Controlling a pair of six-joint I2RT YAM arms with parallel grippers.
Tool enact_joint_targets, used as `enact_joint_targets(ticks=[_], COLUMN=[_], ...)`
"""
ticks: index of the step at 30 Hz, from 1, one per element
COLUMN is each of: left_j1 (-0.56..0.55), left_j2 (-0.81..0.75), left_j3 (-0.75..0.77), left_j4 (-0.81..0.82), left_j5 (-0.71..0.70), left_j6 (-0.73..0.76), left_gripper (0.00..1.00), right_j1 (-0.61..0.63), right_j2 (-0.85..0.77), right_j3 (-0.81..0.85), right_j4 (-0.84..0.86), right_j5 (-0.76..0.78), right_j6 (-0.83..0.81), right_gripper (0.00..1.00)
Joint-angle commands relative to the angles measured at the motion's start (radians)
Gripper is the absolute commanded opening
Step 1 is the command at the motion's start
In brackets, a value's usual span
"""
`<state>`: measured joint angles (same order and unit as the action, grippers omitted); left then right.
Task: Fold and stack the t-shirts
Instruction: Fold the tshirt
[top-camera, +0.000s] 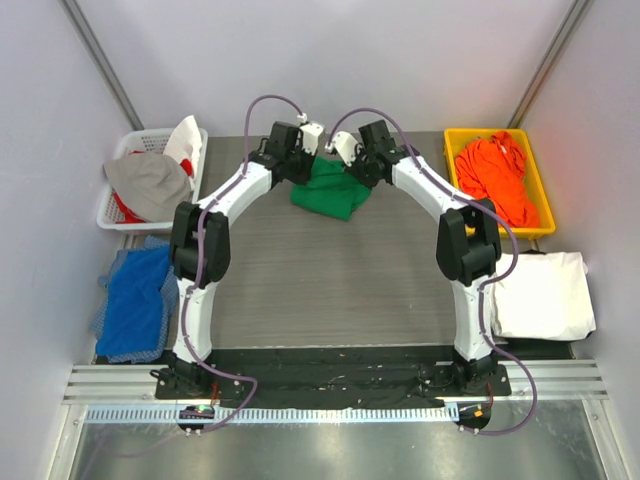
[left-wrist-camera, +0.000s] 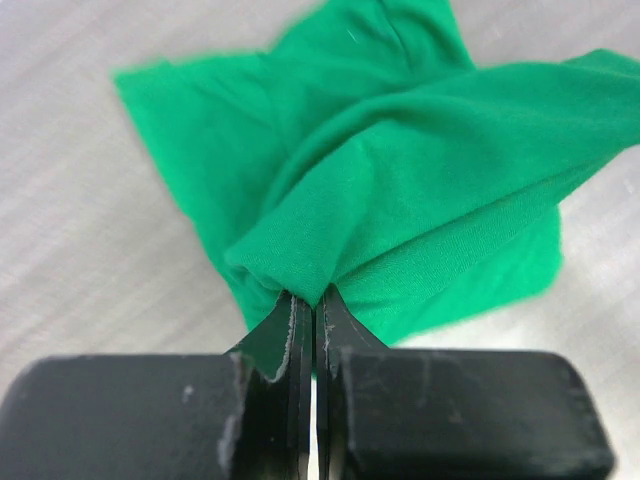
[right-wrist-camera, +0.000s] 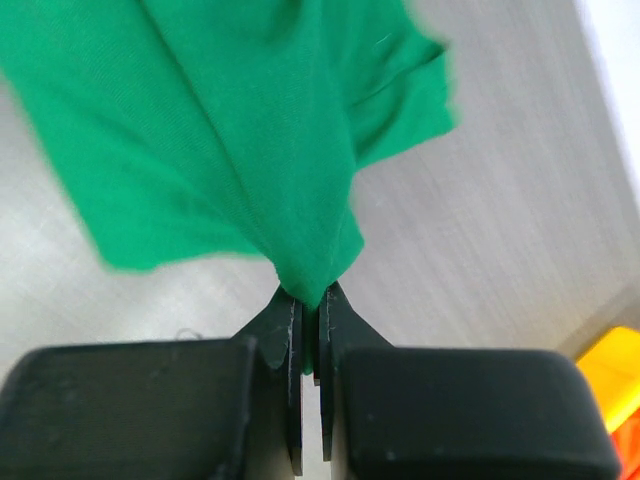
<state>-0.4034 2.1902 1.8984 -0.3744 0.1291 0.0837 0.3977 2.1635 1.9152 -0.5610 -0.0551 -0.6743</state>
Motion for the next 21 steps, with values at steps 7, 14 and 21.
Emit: enact_joint_targets(ticks=[7, 14, 21], left_j1=[-0.005, -0.035, -0.103], left_j2=[-0.322, -0.451, -0.517], left_j3=[-0.303, -0.441, -0.551], left_j4=[-0.153, -0.282, -0.350], left_j5=[0.079, 0.129, 0.141], left_j6=[0.047, 0.096, 0.136], left_gripper=[0.00, 0.00, 0.00], right_j1=[0.038, 0.108, 0.184], right_j2=[-0.410, -0.600, -0.694], right_j3=[-0.346, -0.514, -0.600], right_j4=[-0.094, -0.197, -0.270], right_j5=[-0.066, -0.080, -0.095], right_j6=[0.045, 0.081, 0.110], right_gripper=[0.01, 0.01, 0.01])
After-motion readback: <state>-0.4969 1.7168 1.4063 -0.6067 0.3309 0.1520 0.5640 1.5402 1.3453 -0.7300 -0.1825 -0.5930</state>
